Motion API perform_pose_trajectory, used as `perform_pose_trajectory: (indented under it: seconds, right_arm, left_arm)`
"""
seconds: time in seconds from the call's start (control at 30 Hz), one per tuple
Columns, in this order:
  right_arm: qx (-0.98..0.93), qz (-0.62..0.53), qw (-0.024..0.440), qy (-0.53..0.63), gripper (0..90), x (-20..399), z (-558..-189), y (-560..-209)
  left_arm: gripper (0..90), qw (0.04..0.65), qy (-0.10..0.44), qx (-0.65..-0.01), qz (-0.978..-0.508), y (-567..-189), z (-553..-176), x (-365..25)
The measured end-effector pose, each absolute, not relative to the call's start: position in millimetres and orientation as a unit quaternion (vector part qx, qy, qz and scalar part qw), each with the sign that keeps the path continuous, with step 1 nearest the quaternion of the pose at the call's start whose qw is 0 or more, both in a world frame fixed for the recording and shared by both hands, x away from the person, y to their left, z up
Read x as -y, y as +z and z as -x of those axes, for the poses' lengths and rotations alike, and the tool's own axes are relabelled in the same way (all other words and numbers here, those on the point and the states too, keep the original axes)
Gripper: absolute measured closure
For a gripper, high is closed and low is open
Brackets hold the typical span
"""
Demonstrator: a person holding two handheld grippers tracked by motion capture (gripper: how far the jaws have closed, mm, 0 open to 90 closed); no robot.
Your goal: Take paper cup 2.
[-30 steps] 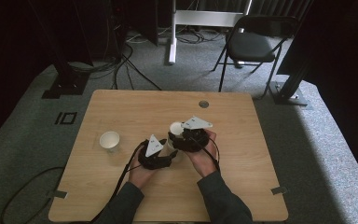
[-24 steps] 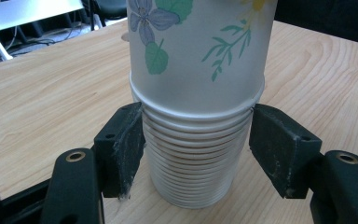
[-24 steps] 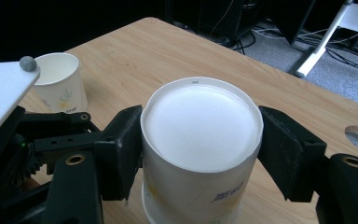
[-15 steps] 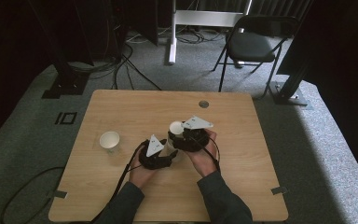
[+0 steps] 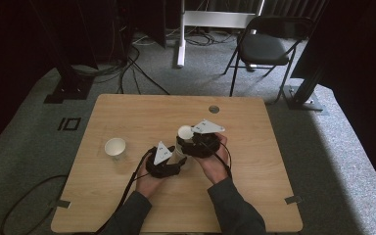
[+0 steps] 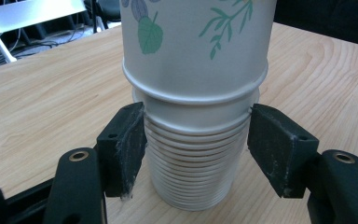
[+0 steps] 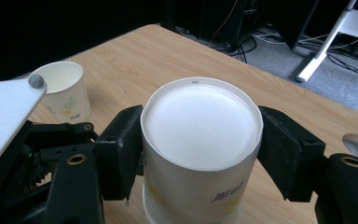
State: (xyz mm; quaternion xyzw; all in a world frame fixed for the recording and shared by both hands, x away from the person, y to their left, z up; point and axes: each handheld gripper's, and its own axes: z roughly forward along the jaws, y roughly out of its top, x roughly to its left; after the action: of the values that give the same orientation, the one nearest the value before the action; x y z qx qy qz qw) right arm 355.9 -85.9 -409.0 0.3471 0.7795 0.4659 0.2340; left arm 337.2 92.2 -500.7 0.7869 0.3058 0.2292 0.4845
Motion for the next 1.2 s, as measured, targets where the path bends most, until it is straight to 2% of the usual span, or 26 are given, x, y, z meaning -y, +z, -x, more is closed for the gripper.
perform_pose_trajectory:
  seconds: [1.2]
  right_arm:
    - [-0.758,-0.347,0.235,0.5,36.1,92.4,-349.1,-382.3]
  left_arm:
    - [38.9,0.495,0.235,-0.311,-0.777,-497.7,-330.7,-101.4]
